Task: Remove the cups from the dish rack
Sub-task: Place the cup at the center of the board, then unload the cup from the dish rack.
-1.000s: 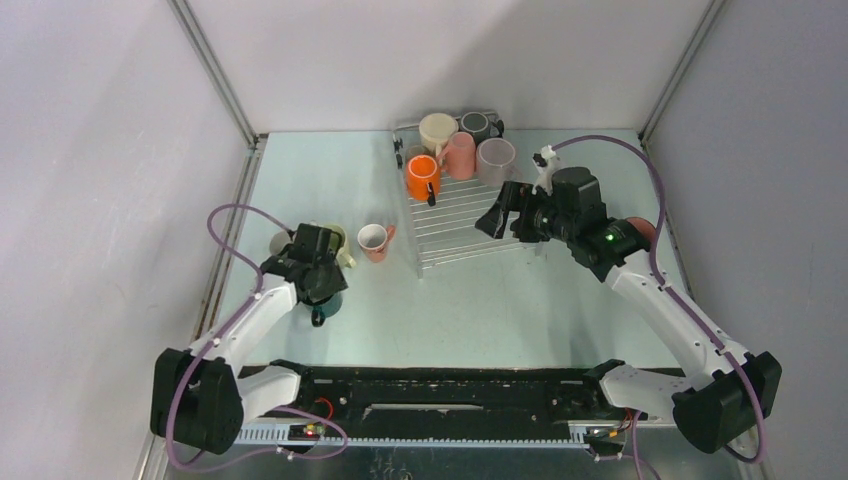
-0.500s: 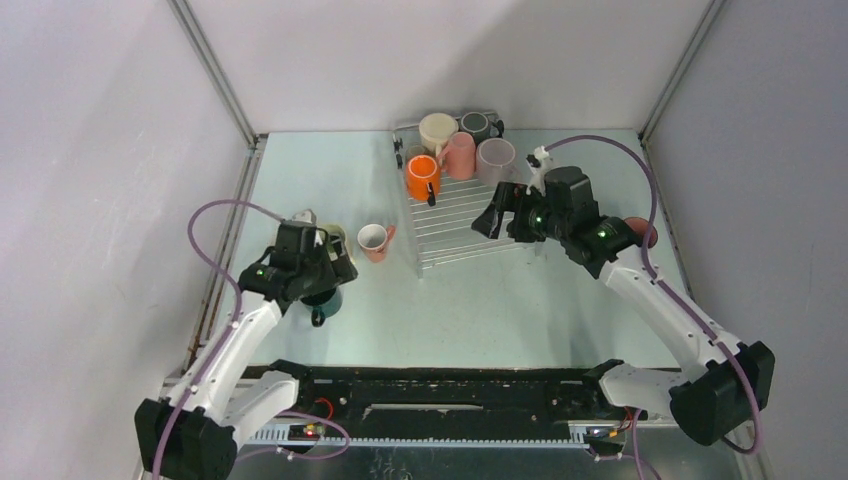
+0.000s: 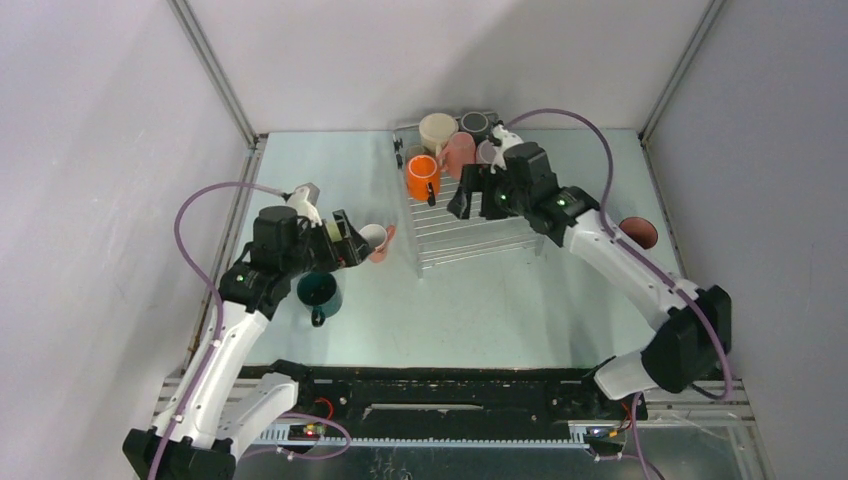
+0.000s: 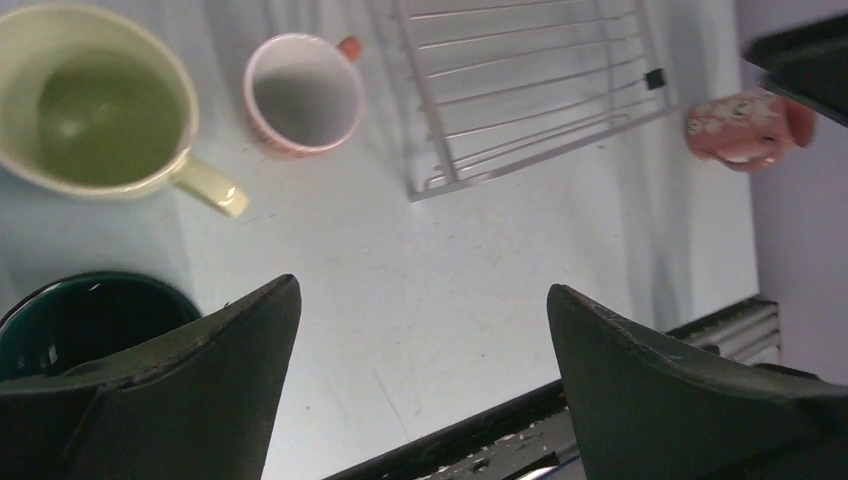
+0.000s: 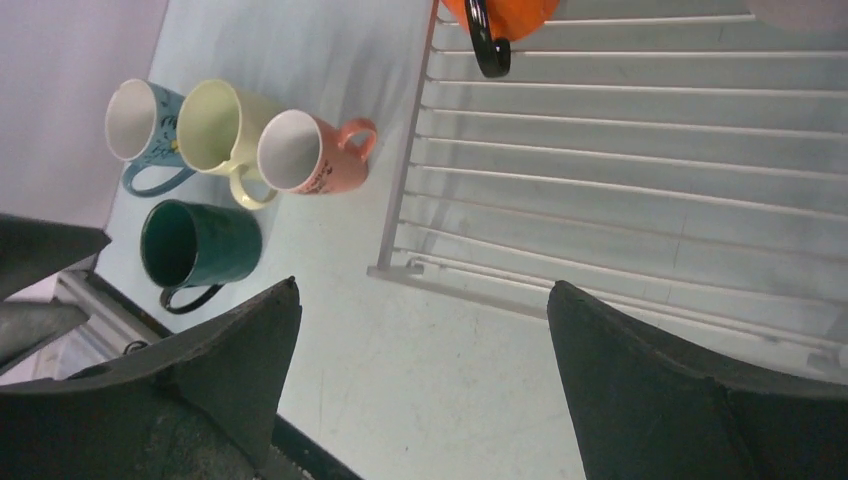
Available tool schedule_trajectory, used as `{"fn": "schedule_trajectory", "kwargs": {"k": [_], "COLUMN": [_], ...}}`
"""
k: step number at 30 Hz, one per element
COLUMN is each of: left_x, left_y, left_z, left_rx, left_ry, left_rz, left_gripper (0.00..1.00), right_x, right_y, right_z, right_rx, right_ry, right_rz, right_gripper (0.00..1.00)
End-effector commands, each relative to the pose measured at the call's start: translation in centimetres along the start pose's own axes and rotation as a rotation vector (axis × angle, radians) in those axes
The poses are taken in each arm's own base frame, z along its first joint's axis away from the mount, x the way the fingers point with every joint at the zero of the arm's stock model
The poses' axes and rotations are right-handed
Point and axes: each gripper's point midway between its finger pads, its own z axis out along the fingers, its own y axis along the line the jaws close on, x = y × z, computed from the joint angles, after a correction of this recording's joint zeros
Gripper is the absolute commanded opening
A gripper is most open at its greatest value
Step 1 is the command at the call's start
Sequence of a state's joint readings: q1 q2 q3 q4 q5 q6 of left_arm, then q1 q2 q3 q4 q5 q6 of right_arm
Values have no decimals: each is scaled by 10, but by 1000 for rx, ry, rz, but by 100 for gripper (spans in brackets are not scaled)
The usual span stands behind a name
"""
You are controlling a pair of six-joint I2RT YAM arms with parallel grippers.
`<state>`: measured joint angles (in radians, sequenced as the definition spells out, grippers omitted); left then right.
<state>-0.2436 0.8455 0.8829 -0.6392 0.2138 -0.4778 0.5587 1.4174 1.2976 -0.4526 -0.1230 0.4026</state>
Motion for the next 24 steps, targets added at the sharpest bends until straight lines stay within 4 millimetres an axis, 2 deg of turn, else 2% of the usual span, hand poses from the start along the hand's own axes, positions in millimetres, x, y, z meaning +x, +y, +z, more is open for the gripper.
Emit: {"fn": "schedule_trajectory", "kwargs": {"k": [1, 6, 12, 17, 24], "left_x": [-31, -36, -36, -33, -32], "left_y": [-49, -66, -73, -75, -78], "left_z": [-10, -13, -16, -15, -15], "left_rx": [224, 302, 342, 360, 377], "left_ry": [-74, -71, -64, -51, -39], "left_rz": [55, 69, 82, 89, 88], "left_gripper": [100, 100, 100, 100, 100], "right_x": [-31, -40, -49, -43, -32], "right_y": [8, 3, -2, -10, -22], "right_z": [28, 70, 119, 161, 201], "right_rx": [28, 86, 105, 125, 153], "right_ry": [-71, -55, -65, -38, -8], "right_rz": [-148, -241, -298, -321, -325], "right_gripper": [100, 100, 96, 87, 73]}}
